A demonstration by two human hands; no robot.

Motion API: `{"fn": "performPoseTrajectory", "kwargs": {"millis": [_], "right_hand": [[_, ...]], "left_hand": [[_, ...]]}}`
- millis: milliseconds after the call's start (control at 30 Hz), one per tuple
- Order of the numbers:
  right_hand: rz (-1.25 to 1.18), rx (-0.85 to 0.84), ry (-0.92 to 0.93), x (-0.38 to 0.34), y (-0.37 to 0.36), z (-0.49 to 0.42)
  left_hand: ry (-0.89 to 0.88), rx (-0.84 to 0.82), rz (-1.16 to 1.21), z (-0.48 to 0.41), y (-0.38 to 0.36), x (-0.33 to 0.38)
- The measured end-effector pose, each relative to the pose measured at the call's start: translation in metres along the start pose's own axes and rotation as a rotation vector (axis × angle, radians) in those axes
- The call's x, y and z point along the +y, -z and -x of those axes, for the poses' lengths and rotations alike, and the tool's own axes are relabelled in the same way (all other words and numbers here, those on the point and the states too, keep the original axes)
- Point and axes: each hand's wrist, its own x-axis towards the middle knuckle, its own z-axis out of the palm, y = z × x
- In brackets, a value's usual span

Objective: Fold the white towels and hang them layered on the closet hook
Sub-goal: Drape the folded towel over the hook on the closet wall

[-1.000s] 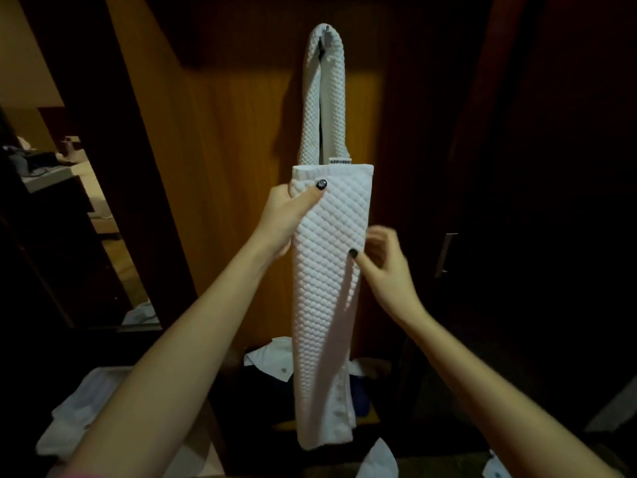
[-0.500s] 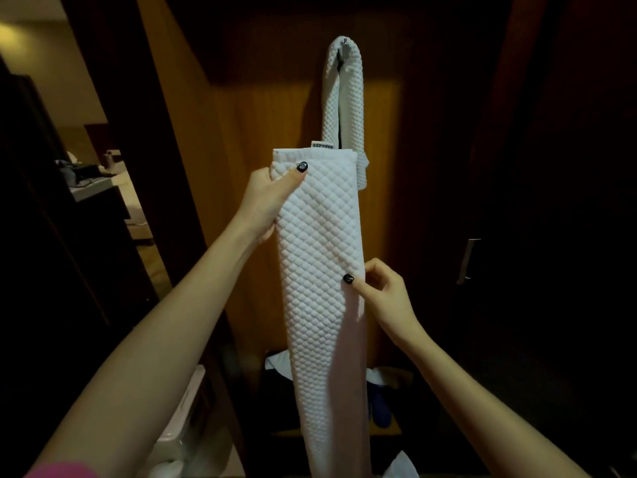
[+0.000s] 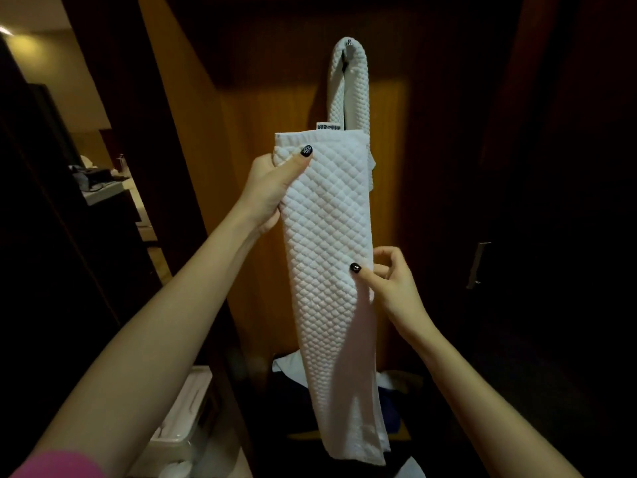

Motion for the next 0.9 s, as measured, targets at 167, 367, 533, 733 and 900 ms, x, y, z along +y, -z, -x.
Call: {"fn": "performPoseTrajectory", "kwargs": {"millis": [167, 367, 533, 733, 900], "right_hand": [[0.096, -0.161, -0.001, 0.004, 0.005, -0.006], [-0.028, -0.343, -0.036, -0.007, 0.005, -0.011], [-0.062, -0.242, 0.031, -0.004, -0.004, -0.009], [-0.135, -0.027, 0.081, 0.005, -0.016, -0.006], [-0.07, 0.11, 0.089, 0.002, -0.013, -0.011]], "left_hand": [[0.046, -0.08, 0.05, -0.007, 0.002, 0.007], [0.112, -0.126, 0.103, -0.018, 0.013, 0.012], [0.206, -0.05, 0.128, -0.029, 0.026, 0.001], [0.296, 0.034, 0.223, -0.024, 0.038, -0.028], [0.389, -0.034, 0.326, 0.035, 0.021, -0.086]]}}
